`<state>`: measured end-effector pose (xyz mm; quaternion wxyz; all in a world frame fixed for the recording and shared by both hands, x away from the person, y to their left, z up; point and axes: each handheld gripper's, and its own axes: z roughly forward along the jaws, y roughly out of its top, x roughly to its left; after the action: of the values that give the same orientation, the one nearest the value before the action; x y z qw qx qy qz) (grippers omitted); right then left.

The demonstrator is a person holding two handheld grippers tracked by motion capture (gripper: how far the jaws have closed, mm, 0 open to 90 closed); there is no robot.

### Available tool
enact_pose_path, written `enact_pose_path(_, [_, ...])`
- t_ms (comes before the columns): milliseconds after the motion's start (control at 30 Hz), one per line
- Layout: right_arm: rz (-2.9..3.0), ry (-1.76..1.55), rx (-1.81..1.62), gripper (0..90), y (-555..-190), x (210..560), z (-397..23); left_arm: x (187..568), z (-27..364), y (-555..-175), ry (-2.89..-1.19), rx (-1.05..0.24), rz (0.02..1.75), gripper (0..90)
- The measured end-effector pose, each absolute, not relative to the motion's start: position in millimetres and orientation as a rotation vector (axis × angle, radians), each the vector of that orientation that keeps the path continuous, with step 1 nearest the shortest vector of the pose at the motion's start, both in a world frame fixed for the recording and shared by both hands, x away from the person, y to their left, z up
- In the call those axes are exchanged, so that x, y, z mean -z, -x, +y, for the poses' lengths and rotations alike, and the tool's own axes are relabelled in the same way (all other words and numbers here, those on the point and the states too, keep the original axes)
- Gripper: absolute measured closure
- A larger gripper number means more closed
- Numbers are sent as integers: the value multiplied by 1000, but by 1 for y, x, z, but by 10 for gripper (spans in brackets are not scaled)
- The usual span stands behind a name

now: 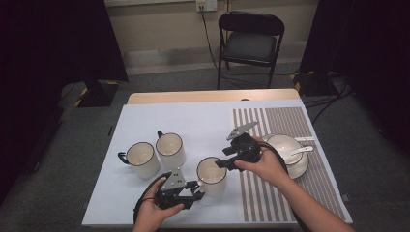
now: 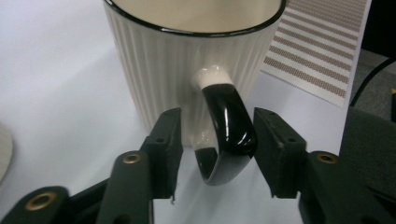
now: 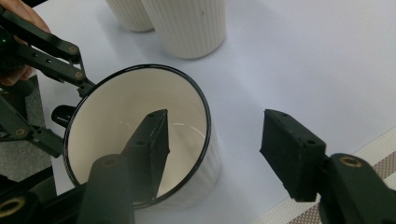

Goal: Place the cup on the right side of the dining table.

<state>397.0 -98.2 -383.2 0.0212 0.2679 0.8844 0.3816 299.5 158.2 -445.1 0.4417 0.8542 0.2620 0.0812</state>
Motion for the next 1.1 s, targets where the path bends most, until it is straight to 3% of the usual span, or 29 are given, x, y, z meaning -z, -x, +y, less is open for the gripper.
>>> enact_pose_path(233, [2767,-903,-1109,458,-399,388,-96,443,159,-299,-2090,-190,639,612])
enact_pose_path(500, [2772,-949,-1090,562,-402,390,-93,443,159,-300,-2090,-206,649,658])
enact_pose_path(1100, [2797,-952,-1006,698,-397,395,-79,442,157,-297,-2082,-211,668,705])
